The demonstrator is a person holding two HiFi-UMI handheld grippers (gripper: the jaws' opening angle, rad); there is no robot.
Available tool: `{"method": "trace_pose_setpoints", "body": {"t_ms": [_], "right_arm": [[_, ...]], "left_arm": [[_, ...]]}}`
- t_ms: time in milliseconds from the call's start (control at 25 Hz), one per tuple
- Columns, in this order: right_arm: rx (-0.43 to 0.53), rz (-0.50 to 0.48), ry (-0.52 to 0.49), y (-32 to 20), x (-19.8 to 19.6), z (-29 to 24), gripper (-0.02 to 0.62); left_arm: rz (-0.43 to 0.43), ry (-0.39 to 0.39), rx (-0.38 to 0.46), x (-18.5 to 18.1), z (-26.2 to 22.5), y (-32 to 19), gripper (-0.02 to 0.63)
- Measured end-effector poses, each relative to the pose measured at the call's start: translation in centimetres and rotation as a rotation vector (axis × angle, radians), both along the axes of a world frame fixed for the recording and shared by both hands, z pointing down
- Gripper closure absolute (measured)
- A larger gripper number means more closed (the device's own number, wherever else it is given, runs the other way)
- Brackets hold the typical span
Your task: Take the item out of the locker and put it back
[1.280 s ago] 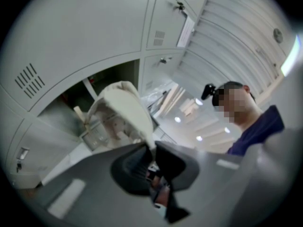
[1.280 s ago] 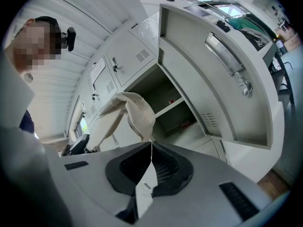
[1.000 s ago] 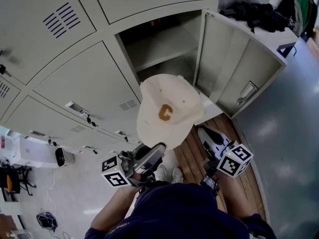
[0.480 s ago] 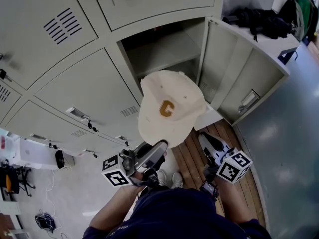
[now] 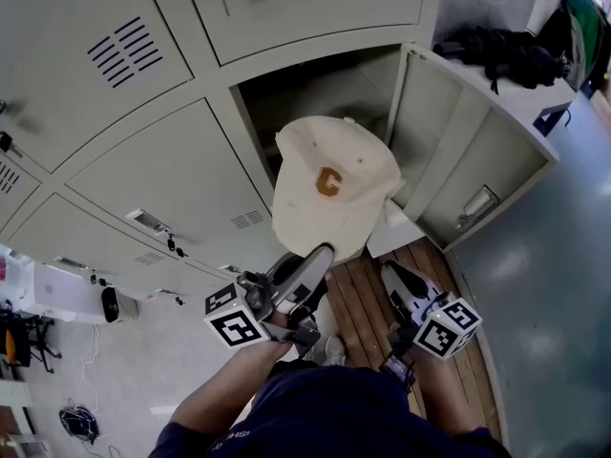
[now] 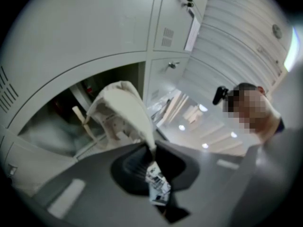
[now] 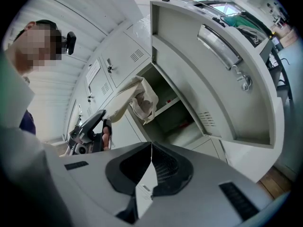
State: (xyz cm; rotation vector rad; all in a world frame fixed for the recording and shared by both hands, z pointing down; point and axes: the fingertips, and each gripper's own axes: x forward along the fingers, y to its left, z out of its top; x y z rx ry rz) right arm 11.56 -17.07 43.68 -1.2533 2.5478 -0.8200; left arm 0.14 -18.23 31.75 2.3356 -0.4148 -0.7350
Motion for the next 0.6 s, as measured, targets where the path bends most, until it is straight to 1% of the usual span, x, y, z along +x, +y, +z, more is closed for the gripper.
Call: {"method": "trace_pose_setpoints", "body": {"t_ms": [240,600], "right_arm": [[-0.004,0.002,0.008,-0.5,0.5,0.1,0.589],[0.003,-0.008,0.012,-1.2,0.6,-0.4,0.589]], "left_arm": [[-0.045,0.014,0.002,0.5,-0.8,-2.1,0.586],[-0.114,-0.005,0.024,1.7,-2.0,-5.6,0.586]]}}
